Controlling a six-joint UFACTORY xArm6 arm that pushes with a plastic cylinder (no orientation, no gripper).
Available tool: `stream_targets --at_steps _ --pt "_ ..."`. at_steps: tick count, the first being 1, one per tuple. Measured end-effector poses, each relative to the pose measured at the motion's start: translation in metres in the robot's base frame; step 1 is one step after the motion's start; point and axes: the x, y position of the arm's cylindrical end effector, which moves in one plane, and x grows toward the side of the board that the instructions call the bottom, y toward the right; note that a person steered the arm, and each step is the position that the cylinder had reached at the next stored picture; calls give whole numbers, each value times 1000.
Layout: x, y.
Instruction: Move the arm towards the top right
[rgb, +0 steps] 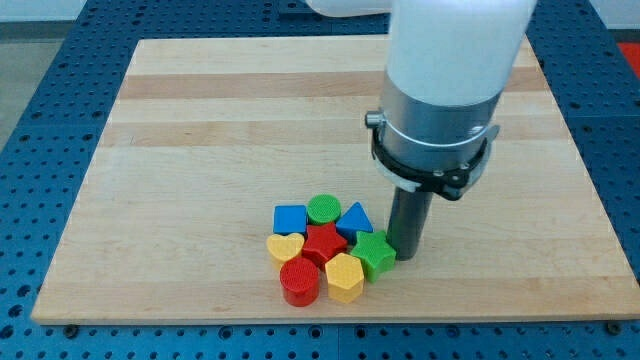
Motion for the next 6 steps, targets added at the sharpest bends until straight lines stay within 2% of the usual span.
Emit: stream_targets --at_steps 2,3,4,6 --pt "0 -7" --pt "-7 37" --pt "-66 97" --pt "-264 165"
